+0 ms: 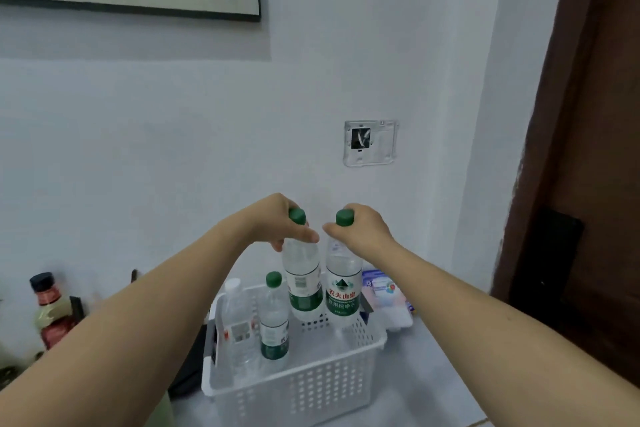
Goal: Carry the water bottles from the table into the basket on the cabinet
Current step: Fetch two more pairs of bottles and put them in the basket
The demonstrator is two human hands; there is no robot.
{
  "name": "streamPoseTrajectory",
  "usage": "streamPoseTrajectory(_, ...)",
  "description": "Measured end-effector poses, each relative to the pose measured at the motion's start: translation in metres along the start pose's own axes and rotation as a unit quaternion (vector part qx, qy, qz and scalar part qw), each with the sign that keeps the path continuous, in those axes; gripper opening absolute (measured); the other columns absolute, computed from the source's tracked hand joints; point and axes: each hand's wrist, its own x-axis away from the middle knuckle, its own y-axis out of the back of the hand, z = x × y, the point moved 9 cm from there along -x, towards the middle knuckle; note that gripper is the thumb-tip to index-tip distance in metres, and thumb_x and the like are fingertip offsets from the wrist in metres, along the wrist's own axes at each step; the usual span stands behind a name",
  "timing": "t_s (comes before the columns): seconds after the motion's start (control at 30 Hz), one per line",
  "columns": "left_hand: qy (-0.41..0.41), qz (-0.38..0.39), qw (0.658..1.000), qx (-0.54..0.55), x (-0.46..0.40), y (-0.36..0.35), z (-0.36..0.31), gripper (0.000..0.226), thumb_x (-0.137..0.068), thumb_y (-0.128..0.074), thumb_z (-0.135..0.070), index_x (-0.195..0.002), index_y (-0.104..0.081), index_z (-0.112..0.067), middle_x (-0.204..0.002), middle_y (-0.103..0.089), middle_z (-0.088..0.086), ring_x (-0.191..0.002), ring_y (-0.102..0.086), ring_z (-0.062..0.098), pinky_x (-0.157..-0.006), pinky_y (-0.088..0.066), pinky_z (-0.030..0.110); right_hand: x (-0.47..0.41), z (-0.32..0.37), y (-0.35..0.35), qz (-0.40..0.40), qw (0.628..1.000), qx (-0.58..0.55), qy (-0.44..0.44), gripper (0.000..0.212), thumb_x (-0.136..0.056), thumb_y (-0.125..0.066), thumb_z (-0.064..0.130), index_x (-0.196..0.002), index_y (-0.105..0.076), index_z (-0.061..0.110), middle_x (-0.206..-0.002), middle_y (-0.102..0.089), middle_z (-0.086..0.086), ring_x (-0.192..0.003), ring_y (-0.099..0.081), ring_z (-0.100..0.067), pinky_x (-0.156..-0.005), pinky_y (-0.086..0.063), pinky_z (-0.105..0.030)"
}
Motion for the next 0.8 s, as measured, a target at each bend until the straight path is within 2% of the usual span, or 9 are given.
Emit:
streamPoseTrajectory(0.1, 0.008, 0.031, 0.999, -0.032, -0.023, -0.024, 0.017, 0.048, -0.061, -0.087, -0.051, -0.095, -0.072, -0.022, -0.081, -0.076, 0.002, -0.056, -0.068, 0.011, -0.061, -0.054, 0.025, -0.019, -0.023, -0.025, 0.037, 0.999, 0.035, 0.004, 0.031, -0.075, -0.072, 0.046, -0.079, -0.052, 0.022, -0.076, -0.057, 0.005, -0.067, -0.053, -0.014, -0.055, -0.039, -0.028)
streamPoseTrajectory(0.2, 0.02, 0.048, 0.997, -0.054, -0.044, -0.047, 0.039, 0.046, -0.064, -0.088, -0.046, -0.099, -0.07, -0.021, -0.081, -0.075, 0.0, -0.061, -0.066, 0.012, -0.063, -0.055, 0.027, -0.037, -0.048, -0.051, 0.07, 0.995, 0.075, 0.021, 0.034, -0.076, -0.072, 0.047, -0.08, -0.05, 0.021, -0.083, -0.054, 0.003, -0.066, -0.05, -0.012, -0.054, -0.037, -0.027)
streamPoseTrajectory(0.37, 0.018, 0.057, 0.995, -0.085, -0.07, -0.08, 0.063, 0.044, -0.065, -0.088, -0.044, -0.094, -0.07, -0.017, -0.087, -0.073, 0.003, -0.072, -0.061, 0.016, -0.073, -0.053, 0.034, -0.051, -0.078, -0.087, 0.111, 0.987, 0.114, 0.035, 0.036, -0.078, -0.073, 0.045, -0.095, -0.054, 0.02, -0.1, -0.046, 0.001, -0.08, -0.052, -0.016, -0.064, -0.039, -0.027)
streamPoseTrajectory(0.47, 0.014, 0.084, 0.988, -0.13, -0.079, -0.1, 0.075, 0.039, -0.064, -0.087, -0.045, -0.085, -0.065, -0.019, -0.08, -0.068, 0.001, -0.067, -0.058, 0.017, -0.067, -0.052, 0.035, -0.055, -0.089, -0.101, 0.143, 0.979, 0.134, 0.047, 0.04, -0.078, -0.074, 0.043, -0.1, -0.055, 0.016, -0.101, -0.044, 0.0, -0.082, -0.052, -0.018, -0.069, -0.042, -0.029)
streamPoseTrajectory(0.57, 0.004, 0.109, 0.978, -0.176, -0.081, -0.123, 0.088, 0.038, -0.065, -0.086, -0.045, -0.075, -0.057, -0.024, -0.072, -0.06, -0.005, -0.064, -0.054, 0.017, -0.057, -0.044, 0.029, -0.054, -0.099, -0.114, 0.186, 0.964, 0.181, 0.062, 0.042, -0.078, -0.075, 0.042, -0.105, -0.056, 0.015, -0.105, -0.043, -0.002, -0.087, -0.054, -0.021, -0.075, -0.045, -0.031)
streamPoseTrajectory(0.7, 0.007, 0.095, 0.976, -0.197, -0.087, -0.132, 0.098, 0.041, -0.066, -0.084, -0.05, -0.072, -0.05, -0.028, -0.071, -0.056, -0.008, -0.064, -0.051, 0.013, -0.054, -0.036, 0.028, -0.052, -0.106, -0.125, 0.208, 0.955, 0.197, 0.076, 0.044, -0.079, -0.074, 0.041, -0.111, -0.055, 0.016, -0.109, -0.044, -0.002, -0.093, -0.054, -0.022, -0.083, -0.047, -0.034)
streamPoseTrajectory(0.8, 0.026, 0.099, 0.979, -0.178, -0.09, -0.133, 0.104, 0.04, -0.067, -0.084, -0.047, -0.076, -0.05, -0.028, -0.076, -0.057, -0.008, -0.066, -0.051, 0.013, -0.057, -0.038, 0.028, -0.053, -0.107, -0.127, 0.207, 0.956, 0.191, 0.078, 0.044, -0.08, -0.074, 0.04, -0.112, -0.055, 0.017, -0.109, -0.043, -0.002, -0.092, -0.053, -0.021, -0.082, -0.047, -0.034)
